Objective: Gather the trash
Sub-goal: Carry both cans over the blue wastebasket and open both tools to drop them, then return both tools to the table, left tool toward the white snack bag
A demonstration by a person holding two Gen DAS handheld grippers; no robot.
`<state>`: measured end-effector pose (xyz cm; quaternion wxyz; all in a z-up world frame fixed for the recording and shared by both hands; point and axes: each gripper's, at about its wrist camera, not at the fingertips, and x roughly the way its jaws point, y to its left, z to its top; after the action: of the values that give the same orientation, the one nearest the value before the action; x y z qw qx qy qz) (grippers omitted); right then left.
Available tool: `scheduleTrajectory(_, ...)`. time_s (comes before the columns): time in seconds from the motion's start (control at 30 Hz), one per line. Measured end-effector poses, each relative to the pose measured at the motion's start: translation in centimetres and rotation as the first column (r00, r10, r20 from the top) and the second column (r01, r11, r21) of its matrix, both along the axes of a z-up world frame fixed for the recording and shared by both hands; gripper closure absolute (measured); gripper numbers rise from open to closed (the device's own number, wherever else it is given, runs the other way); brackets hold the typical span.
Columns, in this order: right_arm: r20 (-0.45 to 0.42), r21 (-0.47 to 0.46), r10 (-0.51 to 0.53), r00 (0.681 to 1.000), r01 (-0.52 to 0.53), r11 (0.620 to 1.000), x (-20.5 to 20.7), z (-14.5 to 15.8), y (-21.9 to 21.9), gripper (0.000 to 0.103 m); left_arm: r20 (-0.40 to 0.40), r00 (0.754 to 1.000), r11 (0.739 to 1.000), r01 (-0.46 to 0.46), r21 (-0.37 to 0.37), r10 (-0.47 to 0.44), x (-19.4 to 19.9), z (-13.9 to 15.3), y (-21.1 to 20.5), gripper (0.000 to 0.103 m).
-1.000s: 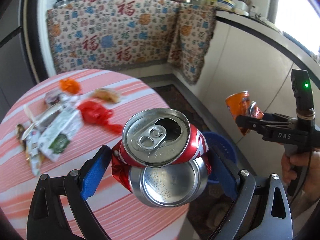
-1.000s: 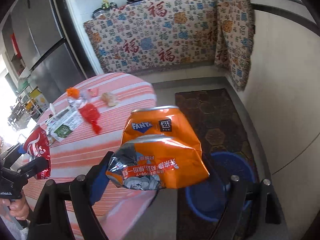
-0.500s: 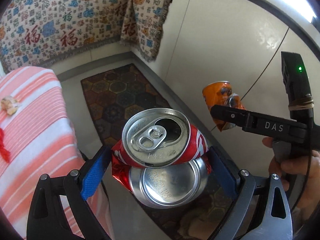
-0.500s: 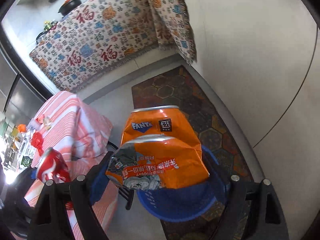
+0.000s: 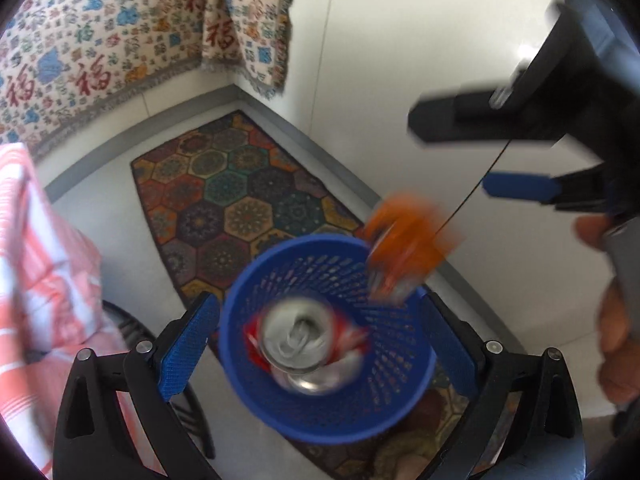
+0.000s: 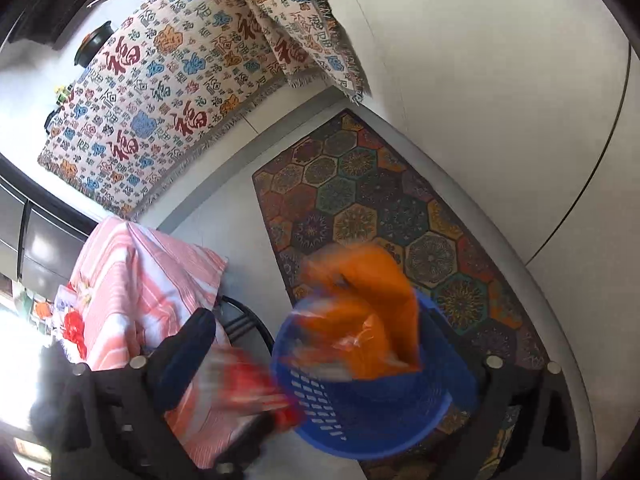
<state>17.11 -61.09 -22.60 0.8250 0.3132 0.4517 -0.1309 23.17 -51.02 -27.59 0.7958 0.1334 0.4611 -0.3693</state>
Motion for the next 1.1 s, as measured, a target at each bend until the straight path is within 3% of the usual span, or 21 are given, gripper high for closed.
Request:
scheduleTrajectory(0.13, 0.028, -0.006, -0.012, 1.0, 0.013, 1.0, -0.3, 0.9, -0.7, 0.0, -0.001, 1.0, 1.0, -0.017, -0.017, 0.017, -0.6, 0.7, 0.1, 0.003)
scheduleTrajectory(0.3, 0.075, -0.106, -0.034, 0.997, 0.041, 0.994, -0.9, 3.2, -0.6, 0.0, 0.021, 0.997, 0.994, -0.074, -0.085, 0.076, -1.3, 4.1, 2.8, 0.003)
scheduleTrajectory(0.47, 0.161, -0.273, 0.003, 0.987, 0.042, 0.961, -1.1, 7.3, 1.8, 0.0, 0.033, 0.99, 0.981, -0.133, -0.141, 0.139, -3.5, 8.9, 8.2, 0.003)
scheduleTrajectory(0.63, 0.257, -0.369, 0.079, 0.963, 0.022, 0.929, -1.4, 11.0, 5.8, 0.0, 0.088, 0.971, 0.968, -0.211, -0.134, 0.224, -6.3, 11.8, 16.1, 0.002)
scheduleTrajectory(0.77, 0.302, -0.373, 0.166, 0.939, -0.043, 0.927, -0.9, 12.6, 10.5, 0.0, 0.079, 0.937, 0.939, -0.335, -0.074, 0.341, -7.5, 10.8, 24.1, 0.002)
scheduleTrajectory(0.87, 0.306, -0.377, 0.266, 0.914, -0.14, 0.915, 0.1, 13.0, 15.3, 0.0, 0.081, 0.895, 0.899, -0.439, -0.016, 0.438, -7.4, 9.5, 30.2, 0.002)
scheduleTrajectory(1.0, 0.261, -0.404, 0.43, 0.864, -0.307, 0.862, 1.4, 12.0, 23.5, 0.0, 0.094, 0.828, 0.83, -0.558, 0.028, 0.553, -6.6, 8.0, 37.3, 0.002)
scheduleTrajectory(1.1, 0.183, -0.406, 0.559, 0.809, -0.456, 0.792, 2.1, 9.8, 29.9, 0.0, 0.115, 0.786, 0.787, -0.615, 0.05, 0.607, -5.4, 7.4, 41.1, 0.002)
